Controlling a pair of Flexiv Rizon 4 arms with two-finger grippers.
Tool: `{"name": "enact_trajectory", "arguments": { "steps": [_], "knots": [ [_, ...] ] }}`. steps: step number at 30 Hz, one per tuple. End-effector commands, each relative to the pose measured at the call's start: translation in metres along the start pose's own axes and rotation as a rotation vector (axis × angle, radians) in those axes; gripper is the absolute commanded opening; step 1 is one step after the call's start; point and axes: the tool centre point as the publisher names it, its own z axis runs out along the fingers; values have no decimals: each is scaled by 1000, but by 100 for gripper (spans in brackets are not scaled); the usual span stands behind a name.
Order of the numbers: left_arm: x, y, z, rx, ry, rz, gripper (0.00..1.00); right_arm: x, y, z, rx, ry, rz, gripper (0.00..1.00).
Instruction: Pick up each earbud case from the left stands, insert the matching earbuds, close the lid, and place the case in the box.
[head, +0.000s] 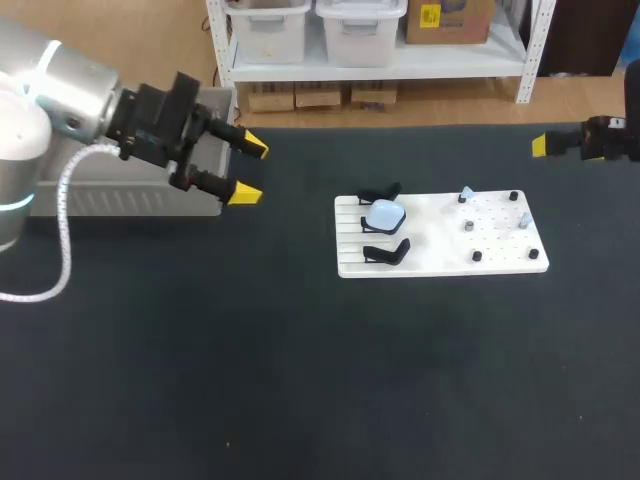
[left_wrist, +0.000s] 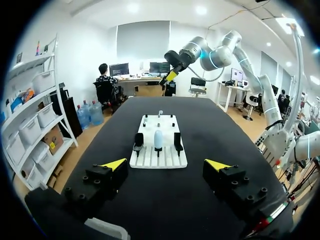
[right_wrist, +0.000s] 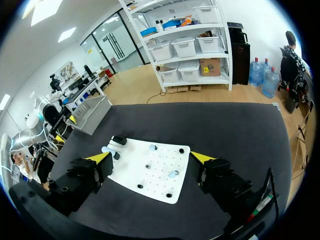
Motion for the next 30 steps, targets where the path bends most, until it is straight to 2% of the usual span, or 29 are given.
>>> {"name": "enact_trajectory", "arguments": {
  "steps": [1, 21, 30],
  "knots": [
    [4, 13, 20, 23, 4, -7, 100, 0, 0, 0, -1, 0, 0, 100],
    [-2, 9, 83, 60, -56, 0, 100, 0, 0, 0, -1, 0, 0, 100],
    [2, 4, 110, 54, -86, -19, 100, 0, 0, 0, -1, 0, 0, 100]
  ]
}}
